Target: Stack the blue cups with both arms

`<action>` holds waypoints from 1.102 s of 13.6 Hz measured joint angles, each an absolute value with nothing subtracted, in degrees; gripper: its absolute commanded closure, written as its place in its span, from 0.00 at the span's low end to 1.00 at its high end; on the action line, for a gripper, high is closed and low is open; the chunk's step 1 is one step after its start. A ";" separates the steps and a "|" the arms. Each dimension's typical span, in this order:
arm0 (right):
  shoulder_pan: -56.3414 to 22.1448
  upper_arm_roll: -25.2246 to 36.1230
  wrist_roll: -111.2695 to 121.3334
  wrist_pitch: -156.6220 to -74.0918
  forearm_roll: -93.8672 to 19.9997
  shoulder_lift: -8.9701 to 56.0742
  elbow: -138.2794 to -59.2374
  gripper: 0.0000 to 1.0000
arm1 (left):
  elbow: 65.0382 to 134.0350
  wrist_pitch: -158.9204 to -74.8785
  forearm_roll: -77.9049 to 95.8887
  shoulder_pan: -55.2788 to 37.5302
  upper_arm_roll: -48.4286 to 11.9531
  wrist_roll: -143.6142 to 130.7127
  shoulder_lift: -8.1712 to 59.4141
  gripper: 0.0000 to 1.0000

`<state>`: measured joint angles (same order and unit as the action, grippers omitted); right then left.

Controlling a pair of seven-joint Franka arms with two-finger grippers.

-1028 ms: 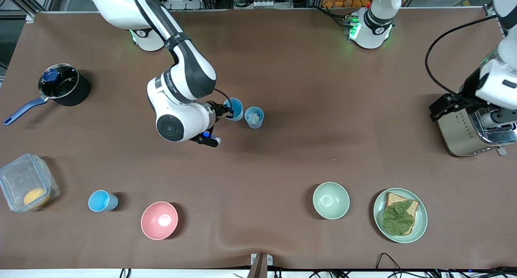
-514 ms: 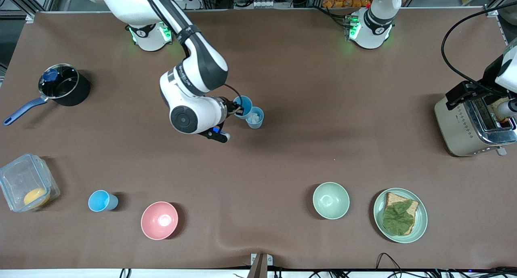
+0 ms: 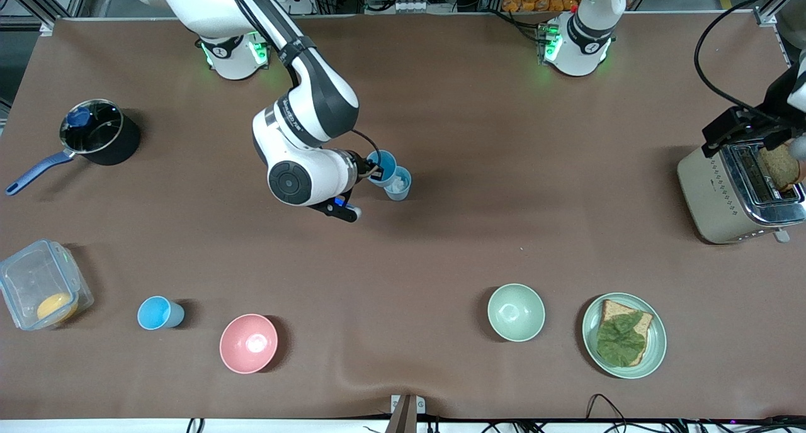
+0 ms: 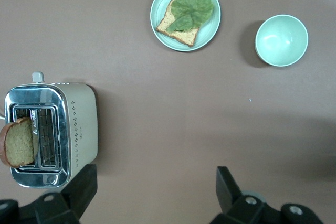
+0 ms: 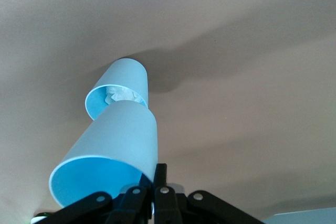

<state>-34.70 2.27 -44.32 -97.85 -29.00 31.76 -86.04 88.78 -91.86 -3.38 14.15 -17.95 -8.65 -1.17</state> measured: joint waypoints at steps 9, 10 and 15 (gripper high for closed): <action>-34.70 2.33 -44.32 -97.94 -29.03 31.75 -86.01 1.00 | 89.70 -90.63 -3.33 5.28 -10.11 -8.60 -2.00 0.00; -34.70 2.34 -44.32 -98.00 -29.05 31.75 -86.01 1.00 | 89.76 -90.38 -3.33 5.12 -10.04 -8.60 -2.00 0.00; -34.68 2.65 -44.33 -98.78 -30.32 31.79 -86.04 1.00 | 89.94 -89.98 -3.33 4.51 -9.55 -8.60 -2.00 0.00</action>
<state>-34.68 2.65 -44.33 -98.78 -30.32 31.79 -86.04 89.94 -89.98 -3.33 4.51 -9.55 -8.60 -2.00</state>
